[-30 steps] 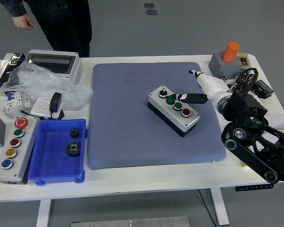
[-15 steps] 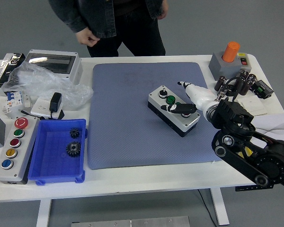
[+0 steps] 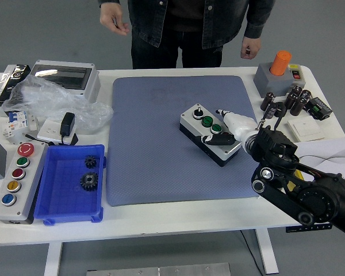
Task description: Pick up the button,place it on the desk,press the button,press the button
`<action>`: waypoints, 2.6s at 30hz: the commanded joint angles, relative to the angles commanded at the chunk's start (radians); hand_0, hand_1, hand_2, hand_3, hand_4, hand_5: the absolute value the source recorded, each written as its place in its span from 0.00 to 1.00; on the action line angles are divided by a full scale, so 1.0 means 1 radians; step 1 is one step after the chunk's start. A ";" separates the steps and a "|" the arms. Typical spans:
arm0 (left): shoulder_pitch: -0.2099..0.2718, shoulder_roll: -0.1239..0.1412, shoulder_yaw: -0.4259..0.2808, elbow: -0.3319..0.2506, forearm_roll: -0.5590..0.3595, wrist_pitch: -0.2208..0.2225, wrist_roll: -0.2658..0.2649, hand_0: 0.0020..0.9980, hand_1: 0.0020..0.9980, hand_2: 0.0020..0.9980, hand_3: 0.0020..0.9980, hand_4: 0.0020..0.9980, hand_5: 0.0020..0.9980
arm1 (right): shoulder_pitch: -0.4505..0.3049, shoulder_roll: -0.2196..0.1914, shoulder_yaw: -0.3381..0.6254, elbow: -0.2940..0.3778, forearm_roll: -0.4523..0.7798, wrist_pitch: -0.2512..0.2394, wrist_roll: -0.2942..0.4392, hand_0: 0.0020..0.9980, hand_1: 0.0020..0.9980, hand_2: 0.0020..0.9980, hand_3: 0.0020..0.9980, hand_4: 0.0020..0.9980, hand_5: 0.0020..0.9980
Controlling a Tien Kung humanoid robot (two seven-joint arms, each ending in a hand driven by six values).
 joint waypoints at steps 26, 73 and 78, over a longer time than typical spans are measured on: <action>0.000 -0.002 0.001 0.000 -0.006 0.002 -0.007 0.67 0.70 0.61 0.63 0.62 0.30 | 0.014 0.019 -0.084 -0.048 -0.032 -0.112 0.000 0.50 0.69 0.73 1.00 1.00 0.53; -0.001 0.001 -0.025 -0.004 0.022 0.017 -0.025 0.67 0.70 0.62 0.64 0.61 0.34 | 0.022 0.015 -0.140 -0.041 -0.110 -0.209 0.000 0.23 0.44 0.44 0.36 0.63 0.27; -0.002 0.001 -0.028 -0.004 0.022 0.020 -0.028 0.67 0.70 0.62 0.64 0.62 0.36 | 0.033 0.001 -0.164 -0.030 -0.116 -0.237 0.000 0.23 0.43 0.42 0.35 0.58 0.13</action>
